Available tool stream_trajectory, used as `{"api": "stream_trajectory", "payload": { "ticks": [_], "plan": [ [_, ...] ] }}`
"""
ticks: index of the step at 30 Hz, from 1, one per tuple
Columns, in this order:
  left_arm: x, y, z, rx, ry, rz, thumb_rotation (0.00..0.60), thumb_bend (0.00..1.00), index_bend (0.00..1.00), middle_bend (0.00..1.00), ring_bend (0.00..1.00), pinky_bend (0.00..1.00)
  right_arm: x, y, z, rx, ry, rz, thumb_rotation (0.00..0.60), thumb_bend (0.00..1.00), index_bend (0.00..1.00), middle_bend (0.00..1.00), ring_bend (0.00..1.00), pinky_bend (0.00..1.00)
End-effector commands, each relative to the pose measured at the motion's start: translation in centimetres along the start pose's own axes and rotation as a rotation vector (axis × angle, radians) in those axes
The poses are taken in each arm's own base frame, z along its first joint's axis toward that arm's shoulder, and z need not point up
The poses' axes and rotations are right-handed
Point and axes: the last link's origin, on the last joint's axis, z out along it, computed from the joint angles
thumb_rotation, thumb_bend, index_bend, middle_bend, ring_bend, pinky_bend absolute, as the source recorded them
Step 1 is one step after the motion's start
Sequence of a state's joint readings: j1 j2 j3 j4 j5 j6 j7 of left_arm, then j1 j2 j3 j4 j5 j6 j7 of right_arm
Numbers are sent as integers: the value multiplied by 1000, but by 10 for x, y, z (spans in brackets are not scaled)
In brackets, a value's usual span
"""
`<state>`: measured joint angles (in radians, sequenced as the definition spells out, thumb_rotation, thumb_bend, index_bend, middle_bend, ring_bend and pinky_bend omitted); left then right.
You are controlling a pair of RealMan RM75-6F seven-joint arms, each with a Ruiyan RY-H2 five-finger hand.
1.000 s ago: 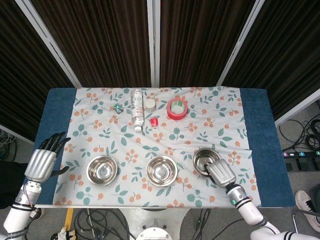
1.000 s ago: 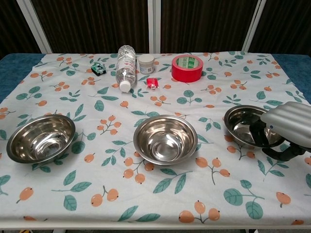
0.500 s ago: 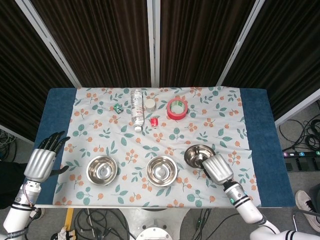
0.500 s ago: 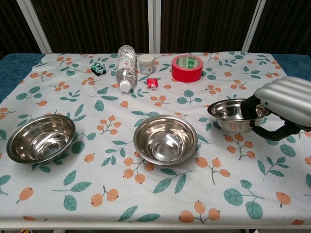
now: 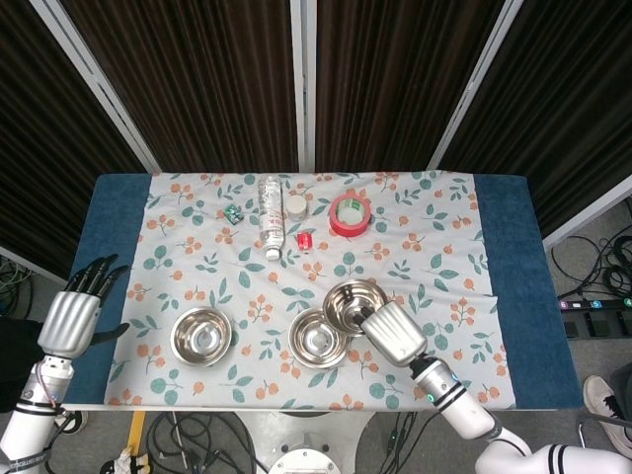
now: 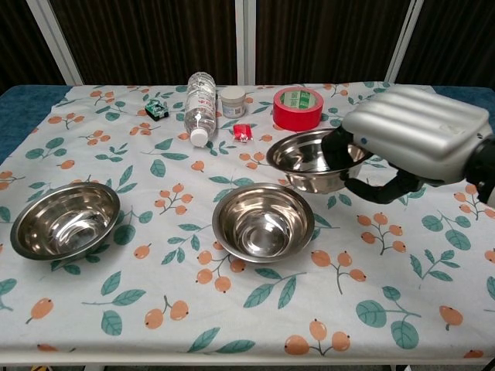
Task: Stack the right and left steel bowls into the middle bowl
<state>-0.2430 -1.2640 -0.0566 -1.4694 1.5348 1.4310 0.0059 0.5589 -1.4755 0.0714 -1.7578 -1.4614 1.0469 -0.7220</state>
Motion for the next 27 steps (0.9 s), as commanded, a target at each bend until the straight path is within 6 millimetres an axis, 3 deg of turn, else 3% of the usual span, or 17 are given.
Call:
{"api": "stream_trajectory", "payload": {
  "ticks": [1, 12, 16, 21, 27],
  "plan": [
    [1, -2, 0, 5, 5, 0, 600, 38, 200, 172, 107, 219, 1, -12, 7, 31, -3, 1, 600, 451, 684, 573, 901, 896],
    [3, -18, -1, 51, 14, 8, 600, 38, 200, 172, 107, 219, -9, -35, 32, 84, -43, 13, 600, 456, 684, 569, 901, 896],
    [2, -21, -2, 58, 10, 3, 600, 39, 200, 172, 107, 219, -12, -39, 33, 107, -63, 11, 600, 331, 672, 549, 901, 896],
    [0, -22, -2, 58, 5, 3, 600, 39, 200, 172, 107, 219, -14, -34, 28, 123, -110, 8, 600, 39, 480, 407, 892, 896],
    [-1, -21, -1, 53, 1, 5, 600, 39, 200, 171, 107, 219, -5, -25, 21, 115, -148, 13, 600, 0, 277, 249, 875, 885]
  ]
}}
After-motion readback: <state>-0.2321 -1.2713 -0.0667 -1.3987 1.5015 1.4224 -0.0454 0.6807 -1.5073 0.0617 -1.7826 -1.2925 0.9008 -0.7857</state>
